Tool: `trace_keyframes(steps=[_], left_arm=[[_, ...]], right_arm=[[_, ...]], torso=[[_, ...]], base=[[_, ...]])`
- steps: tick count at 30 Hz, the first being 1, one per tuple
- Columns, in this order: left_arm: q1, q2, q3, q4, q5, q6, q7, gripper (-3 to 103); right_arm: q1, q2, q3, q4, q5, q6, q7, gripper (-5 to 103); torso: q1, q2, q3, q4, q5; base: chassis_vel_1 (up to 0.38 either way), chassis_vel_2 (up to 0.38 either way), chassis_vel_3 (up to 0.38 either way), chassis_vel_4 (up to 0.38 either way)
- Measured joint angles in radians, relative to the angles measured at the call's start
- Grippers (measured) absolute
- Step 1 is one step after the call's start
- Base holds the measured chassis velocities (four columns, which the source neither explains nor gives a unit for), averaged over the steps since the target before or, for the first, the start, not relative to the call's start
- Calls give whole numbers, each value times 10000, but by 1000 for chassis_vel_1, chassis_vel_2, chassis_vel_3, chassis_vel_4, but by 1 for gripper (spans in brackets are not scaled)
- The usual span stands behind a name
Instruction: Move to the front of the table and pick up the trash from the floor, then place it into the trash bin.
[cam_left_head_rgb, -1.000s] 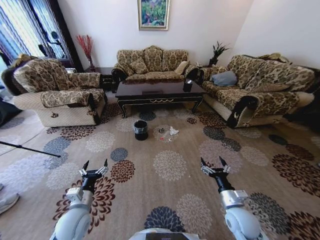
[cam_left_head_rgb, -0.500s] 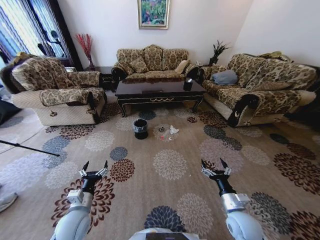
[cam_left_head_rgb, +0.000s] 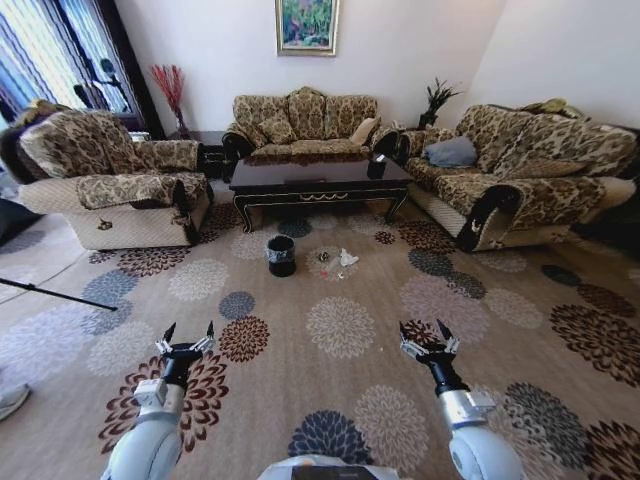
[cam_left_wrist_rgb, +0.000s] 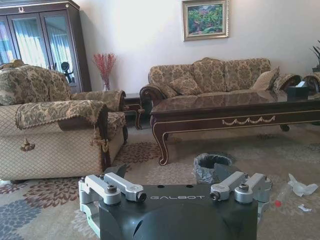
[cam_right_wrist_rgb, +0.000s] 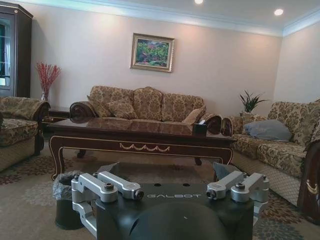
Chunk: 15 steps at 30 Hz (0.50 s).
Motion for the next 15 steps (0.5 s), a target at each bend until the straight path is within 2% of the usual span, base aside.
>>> trace_keyframes(steps=[15], left_arm=[[25, -102, -97, 92, -37, -33, -18, 100]], right_arm=[[-34, 101, -99, 56, -192, 20, -61, 100]], torso=[[-290, -668, -376, 0, 0]], base=[[0, 0, 0, 0]])
